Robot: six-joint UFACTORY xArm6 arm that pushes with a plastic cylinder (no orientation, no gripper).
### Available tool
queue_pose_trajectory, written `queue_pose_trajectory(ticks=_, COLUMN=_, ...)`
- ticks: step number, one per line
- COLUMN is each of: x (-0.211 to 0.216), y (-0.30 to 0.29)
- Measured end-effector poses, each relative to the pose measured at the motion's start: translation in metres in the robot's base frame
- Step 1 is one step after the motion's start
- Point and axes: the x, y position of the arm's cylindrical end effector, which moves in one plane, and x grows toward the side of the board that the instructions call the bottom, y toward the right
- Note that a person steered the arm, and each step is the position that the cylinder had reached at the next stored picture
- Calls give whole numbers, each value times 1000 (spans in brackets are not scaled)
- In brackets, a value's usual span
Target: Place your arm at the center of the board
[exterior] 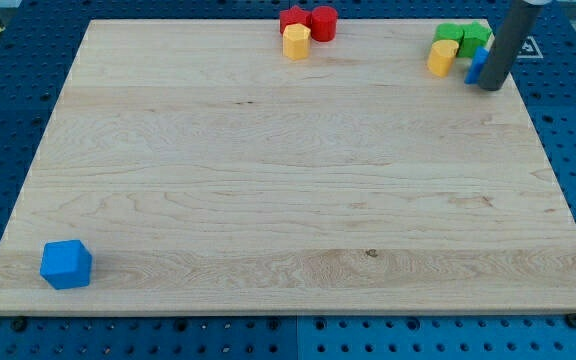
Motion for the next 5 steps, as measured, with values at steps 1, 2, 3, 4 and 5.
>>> queue_pose_trajectory(ticks=1, x=-16, y=-3)
queue_pose_trajectory(ticks=2, x=-12, y=-3)
queue_pose_trajectory(ticks=3, x=54, y=-11)
queue_pose_trajectory(ticks=4, x=78, y=-59)
queue_pose_trajectory(ticks=5, x=78, y=-68)
